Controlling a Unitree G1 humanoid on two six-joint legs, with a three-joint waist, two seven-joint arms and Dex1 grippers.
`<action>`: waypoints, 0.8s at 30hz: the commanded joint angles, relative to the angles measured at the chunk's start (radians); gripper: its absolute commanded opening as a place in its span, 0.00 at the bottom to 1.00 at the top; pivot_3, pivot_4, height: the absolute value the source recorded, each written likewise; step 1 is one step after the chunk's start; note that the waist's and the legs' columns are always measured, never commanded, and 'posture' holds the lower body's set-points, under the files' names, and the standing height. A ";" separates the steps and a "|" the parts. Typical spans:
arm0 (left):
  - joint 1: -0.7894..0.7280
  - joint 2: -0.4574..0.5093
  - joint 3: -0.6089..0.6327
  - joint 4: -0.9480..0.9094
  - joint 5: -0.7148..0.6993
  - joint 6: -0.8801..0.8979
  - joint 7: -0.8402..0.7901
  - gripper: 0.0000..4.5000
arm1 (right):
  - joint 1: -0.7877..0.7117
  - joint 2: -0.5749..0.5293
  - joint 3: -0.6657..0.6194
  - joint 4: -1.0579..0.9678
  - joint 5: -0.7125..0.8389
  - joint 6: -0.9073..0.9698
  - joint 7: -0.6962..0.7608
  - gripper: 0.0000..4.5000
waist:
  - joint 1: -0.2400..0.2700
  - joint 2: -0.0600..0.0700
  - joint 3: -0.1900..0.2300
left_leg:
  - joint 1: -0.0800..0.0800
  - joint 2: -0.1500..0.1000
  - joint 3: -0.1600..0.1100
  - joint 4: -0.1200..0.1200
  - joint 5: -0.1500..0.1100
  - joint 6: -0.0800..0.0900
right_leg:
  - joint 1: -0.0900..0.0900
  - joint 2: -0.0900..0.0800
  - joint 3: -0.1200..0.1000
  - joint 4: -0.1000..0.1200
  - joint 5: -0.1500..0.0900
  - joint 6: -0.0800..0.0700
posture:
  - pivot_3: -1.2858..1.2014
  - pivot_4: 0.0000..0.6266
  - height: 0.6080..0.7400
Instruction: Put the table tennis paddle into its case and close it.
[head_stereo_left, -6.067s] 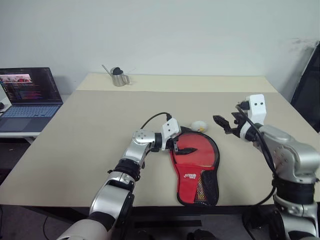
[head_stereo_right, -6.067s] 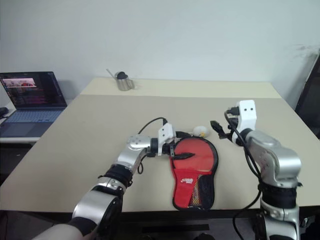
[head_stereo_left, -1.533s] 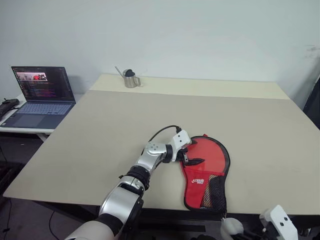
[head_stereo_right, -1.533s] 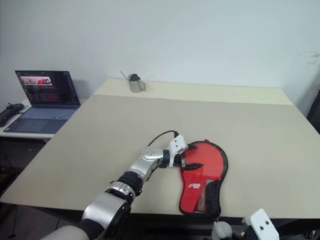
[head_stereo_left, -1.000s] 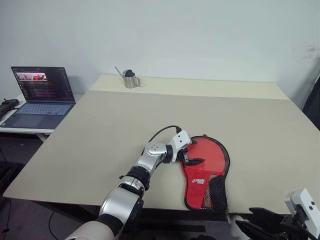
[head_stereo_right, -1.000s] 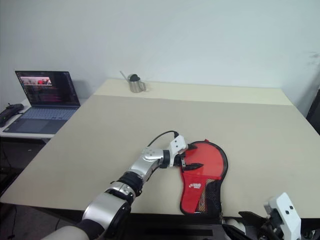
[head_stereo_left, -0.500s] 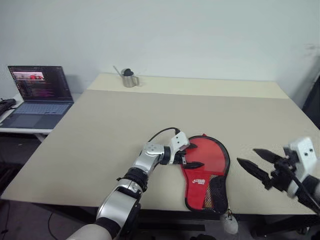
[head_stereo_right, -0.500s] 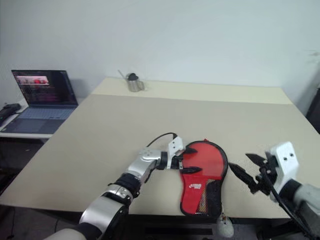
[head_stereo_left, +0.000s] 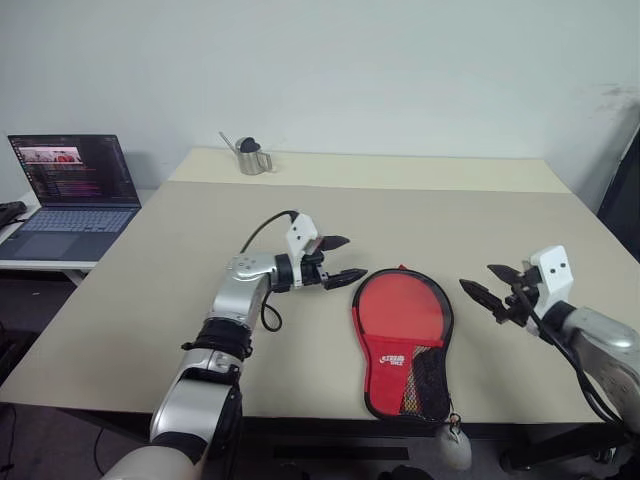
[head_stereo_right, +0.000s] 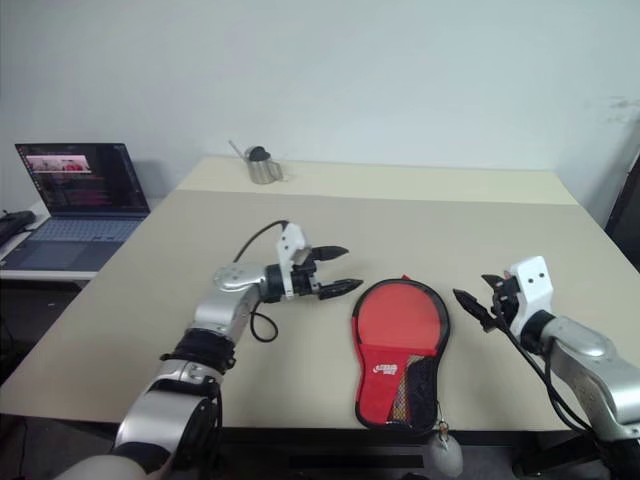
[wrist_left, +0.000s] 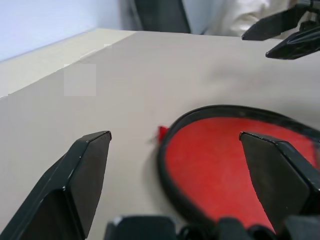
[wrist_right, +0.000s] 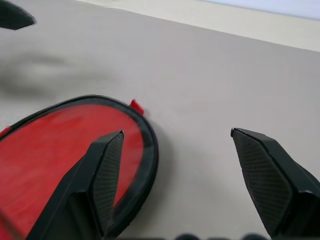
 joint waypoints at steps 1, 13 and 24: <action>0.057 0.028 0.002 -0.117 -0.034 0.038 -0.014 1.00 | -0.057 0.024 -0.035 0.059 -0.043 -0.014 0.036 0.83 | -0.002 0.000 0.000 | 0.000 0.000 0.000 0.000 0.000 0.000 | 0.000 0.000 0.000 0.000 0.000 0.000 | 0.52 0.24 1.00; 0.298 0.012 -0.023 -0.451 -0.050 0.148 0.127 1.00 | -0.029 0.070 -0.151 0.109 -0.089 -0.013 0.089 0.83 | 0.003 0.001 0.000 | -0.001 0.000 0.001 0.005 0.000 0.000 | -0.004 0.000 0.002 0.011 -0.002 -0.002 | 0.52 0.24 1.00; 0.219 -0.027 -0.050 -0.364 -0.017 0.078 0.236 1.00 | 0.086 -0.018 -0.343 -0.013 -0.070 0.076 0.103 0.83 | -0.002 0.003 0.001 | 0.000 0.000 0.002 0.012 0.000 0.000 | -0.004 0.001 0.007 0.015 -0.004 -0.006 | 0.52 0.24 1.00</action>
